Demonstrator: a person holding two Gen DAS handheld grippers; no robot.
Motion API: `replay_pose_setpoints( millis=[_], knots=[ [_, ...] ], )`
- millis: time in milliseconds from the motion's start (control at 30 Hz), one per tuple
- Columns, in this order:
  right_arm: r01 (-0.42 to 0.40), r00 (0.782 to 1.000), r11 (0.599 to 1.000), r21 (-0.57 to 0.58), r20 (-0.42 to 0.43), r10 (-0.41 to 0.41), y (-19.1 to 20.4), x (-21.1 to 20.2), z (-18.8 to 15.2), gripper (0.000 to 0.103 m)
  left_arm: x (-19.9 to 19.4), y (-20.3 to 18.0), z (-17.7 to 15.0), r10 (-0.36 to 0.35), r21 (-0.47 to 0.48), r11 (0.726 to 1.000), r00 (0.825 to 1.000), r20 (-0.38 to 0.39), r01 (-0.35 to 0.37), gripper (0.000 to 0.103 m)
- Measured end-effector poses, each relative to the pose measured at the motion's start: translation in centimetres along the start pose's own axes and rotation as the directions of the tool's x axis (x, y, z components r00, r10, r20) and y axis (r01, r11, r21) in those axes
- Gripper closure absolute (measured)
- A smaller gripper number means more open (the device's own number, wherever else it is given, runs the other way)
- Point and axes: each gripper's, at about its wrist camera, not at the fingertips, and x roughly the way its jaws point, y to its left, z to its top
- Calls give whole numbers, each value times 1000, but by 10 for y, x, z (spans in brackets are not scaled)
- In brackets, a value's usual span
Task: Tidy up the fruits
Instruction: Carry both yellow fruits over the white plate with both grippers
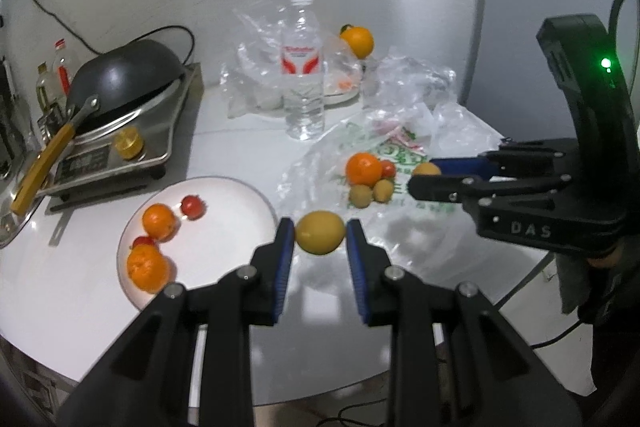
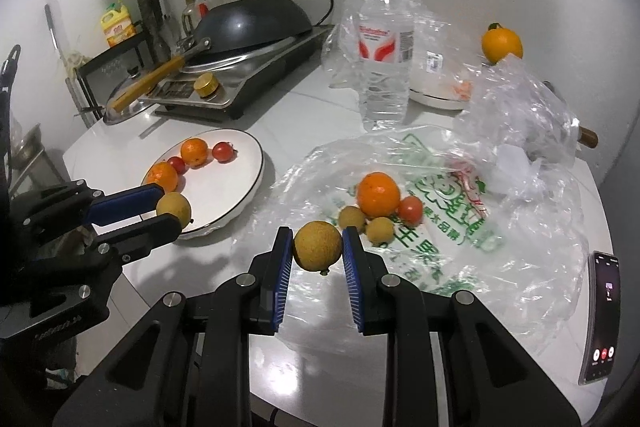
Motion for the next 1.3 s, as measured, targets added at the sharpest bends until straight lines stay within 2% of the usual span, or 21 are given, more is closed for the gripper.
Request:
replay_pose_setpoints(
  millis=[667, 1300],
  knots=[
    [-22, 998, 997, -80, -60, 18, 60, 38, 19, 76, 6, 89, -39, 110, -91, 989, 993, -49, -114, 76],
    [-108, 988, 984, -143, -129, 90, 112, 86, 33, 76, 26, 118, -58, 107, -86, 990, 989, -102, -116, 75]
  ],
)
